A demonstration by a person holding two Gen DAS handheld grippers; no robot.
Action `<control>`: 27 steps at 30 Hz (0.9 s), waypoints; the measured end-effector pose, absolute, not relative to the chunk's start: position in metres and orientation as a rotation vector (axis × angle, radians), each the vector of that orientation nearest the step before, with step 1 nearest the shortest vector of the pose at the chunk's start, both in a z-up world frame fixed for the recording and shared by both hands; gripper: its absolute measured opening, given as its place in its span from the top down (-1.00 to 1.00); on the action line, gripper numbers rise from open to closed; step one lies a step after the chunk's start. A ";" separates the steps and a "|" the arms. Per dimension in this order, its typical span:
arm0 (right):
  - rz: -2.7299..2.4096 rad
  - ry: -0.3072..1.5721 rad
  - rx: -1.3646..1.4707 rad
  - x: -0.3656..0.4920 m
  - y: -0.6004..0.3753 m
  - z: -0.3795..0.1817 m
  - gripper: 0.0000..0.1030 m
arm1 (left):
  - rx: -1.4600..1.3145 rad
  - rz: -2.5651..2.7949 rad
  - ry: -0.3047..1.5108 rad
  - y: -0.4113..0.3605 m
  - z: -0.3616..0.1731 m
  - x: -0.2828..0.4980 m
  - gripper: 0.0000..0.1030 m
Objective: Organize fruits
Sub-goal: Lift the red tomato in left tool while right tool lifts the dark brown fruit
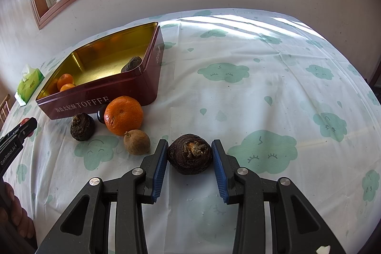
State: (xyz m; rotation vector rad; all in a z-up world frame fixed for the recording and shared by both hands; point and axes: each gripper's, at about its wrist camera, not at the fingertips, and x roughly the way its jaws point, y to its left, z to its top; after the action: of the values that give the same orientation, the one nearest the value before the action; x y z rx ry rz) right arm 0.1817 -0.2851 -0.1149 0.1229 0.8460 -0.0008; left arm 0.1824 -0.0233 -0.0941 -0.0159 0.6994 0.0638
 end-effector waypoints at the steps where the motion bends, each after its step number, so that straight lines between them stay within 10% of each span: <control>1: -0.001 0.846 0.123 0.182 -0.285 -0.115 0.33 | -0.016 0.064 0.699 -0.023 -0.094 0.183 0.40; 27: -0.007 0.841 0.127 0.182 -0.290 -0.115 0.33 | -0.022 0.065 0.702 -0.022 -0.095 0.183 0.40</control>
State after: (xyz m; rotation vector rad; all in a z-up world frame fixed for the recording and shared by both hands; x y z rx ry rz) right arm 0.1818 -0.2897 -0.1154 0.1274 0.8407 -0.0071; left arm 0.1825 -0.0220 -0.0950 -0.0215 0.7016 0.0645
